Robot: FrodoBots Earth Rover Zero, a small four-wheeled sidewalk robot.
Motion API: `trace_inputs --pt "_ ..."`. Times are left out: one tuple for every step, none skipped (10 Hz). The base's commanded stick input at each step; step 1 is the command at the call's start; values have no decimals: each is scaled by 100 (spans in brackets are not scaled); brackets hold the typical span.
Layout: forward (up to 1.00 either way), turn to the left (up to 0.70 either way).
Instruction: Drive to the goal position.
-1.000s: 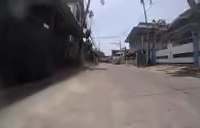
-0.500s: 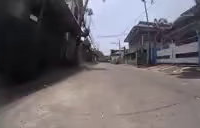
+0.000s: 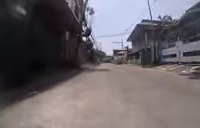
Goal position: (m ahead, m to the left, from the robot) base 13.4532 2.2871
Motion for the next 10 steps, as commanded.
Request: trace_inputs --pt "100 -34" --pt "100 -28" --pt "100 -9" --pt "100 0" --pt "100 0" --pt "100 0" --pt "100 0" --pt "100 0" --pt "100 0" --pt "100 0"
